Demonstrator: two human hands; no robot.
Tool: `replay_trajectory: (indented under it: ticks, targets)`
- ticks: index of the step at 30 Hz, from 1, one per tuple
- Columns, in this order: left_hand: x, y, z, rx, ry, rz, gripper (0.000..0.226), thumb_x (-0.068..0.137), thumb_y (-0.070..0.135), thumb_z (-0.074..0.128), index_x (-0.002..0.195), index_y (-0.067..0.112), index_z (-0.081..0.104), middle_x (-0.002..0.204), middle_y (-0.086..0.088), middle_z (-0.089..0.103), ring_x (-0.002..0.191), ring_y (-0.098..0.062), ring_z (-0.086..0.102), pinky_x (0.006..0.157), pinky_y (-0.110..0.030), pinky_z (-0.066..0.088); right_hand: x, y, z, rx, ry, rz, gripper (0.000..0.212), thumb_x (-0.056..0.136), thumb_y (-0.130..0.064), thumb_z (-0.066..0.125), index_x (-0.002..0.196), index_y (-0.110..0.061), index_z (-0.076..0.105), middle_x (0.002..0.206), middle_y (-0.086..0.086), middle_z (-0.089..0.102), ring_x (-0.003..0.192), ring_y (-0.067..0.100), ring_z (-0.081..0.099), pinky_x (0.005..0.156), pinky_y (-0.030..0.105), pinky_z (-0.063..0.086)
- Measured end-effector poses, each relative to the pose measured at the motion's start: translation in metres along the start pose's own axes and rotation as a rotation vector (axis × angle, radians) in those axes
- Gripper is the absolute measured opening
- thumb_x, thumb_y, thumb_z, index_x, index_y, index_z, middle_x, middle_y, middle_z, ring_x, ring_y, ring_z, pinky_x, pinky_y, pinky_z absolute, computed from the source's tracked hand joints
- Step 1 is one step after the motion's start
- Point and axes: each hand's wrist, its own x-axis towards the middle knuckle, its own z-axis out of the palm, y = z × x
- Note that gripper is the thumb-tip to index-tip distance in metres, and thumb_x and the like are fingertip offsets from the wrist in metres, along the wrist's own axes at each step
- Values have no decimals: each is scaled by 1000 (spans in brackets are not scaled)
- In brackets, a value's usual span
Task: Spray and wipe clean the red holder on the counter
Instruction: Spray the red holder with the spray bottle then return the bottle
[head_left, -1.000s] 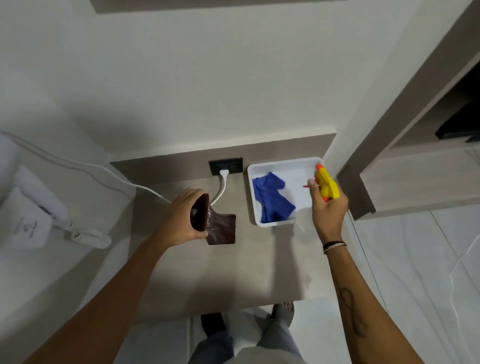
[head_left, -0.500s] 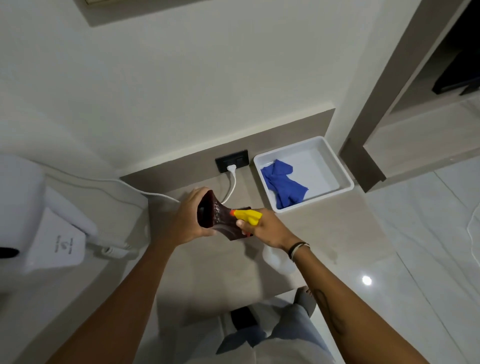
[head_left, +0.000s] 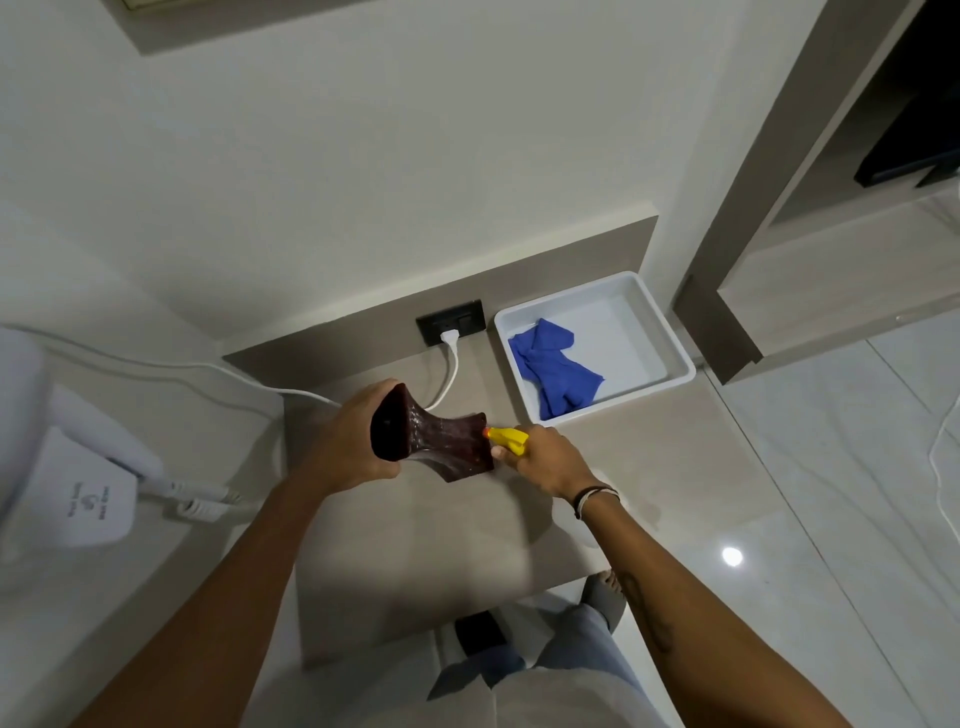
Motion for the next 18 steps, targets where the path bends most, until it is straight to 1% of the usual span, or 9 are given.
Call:
replay_trajectory:
  ticks: [3, 6, 8, 10, 11, 13, 15, 17, 18]
  targets:
    - [-1, 4, -1, -27, -1, -46, 114, 51, 26, 94, 154, 29, 43, 144, 6, 57, 131, -18, 55, 108, -45, 53, -1, 2, 3, 40, -55, -49, 47, 104, -50, 64, 132, -13, 70, 117, 12, 78, 104, 29, 72, 96, 50, 58]
    - [-3, 6, -3, -63, 16, -149, 109, 50, 38, 93, 150, 30, 48, 138, 5, 62, 125, -20, 60, 102, -47, 57, -2, 1, 7, 81, -24, -80, 44, 104, -50, 63, 121, -10, 71, 110, 11, 77, 98, 29, 71, 91, 52, 58]
    - [-3, 7, -5, -140, 29, -259, 92, 49, 50, 94, 132, 34, 58, 122, 9, 69, 112, -17, 67, 91, -43, 62, -6, -4, 10, 116, -3, -121, 42, 103, -52, 64, 117, -14, 72, 106, 8, 78, 93, 27, 71, 85, 49, 59]
    - [-2, 10, -6, -214, 26, -363, 76, 47, 63, 92, 113, 37, 64, 108, 13, 73, 101, -13, 71, 83, -37, 63, -12, -12, 14, 111, 6, -224, 41, 103, -54, 63, 127, -22, 71, 111, 3, 78, 96, 22, 71, 81, 38, 57]
    - [-1, 11, -6, -248, 30, -402, 72, 46, 67, 90, 108, 36, 67, 104, 12, 75, 98, -13, 73, 80, -35, 63, -14, -17, 16, 93, 10, -281, 41, 103, -55, 62, 131, -26, 69, 114, 0, 78, 97, 19, 71, 81, 35, 55]
    - [-1, 13, -5, -299, 32, -458, 76, 46, 72, 86, 108, 31, 70, 101, 7, 77, 94, -16, 74, 76, -32, 62, -17, -28, 23, 57, 19, -336, 39, 104, -56, 60, 125, -24, 68, 112, -2, 77, 95, 19, 70, 79, 37, 55]
    - [-2, 14, -3, -324, 39, -507, 79, 54, 69, 87, 116, 23, 71, 102, 3, 76, 93, -17, 74, 74, -30, 60, -16, -37, 29, 15, 44, -314, 39, 103, -59, 58, 108, -21, 68, 100, 0, 74, 88, 22, 68, 74, 42, 54]
    - [-3, 15, -2, -360, 45, -515, 85, 60, 70, 86, 126, 19, 69, 106, 3, 75, 98, -19, 74, 73, -28, 59, -13, -40, 32, -31, 65, -267, 38, 102, -60, 57, 103, -23, 65, 95, -1, 73, 85, 23, 67, 70, 39, 50]
    - [-4, 16, -3, -368, 32, -494, 87, 63, 72, 83, 132, 22, 67, 113, 3, 74, 106, -21, 73, 78, -30, 60, -12, -39, 32, -41, 69, -249, 36, 102, -60, 58, 104, -25, 65, 95, -3, 72, 85, 23, 66, 69, 37, 48]
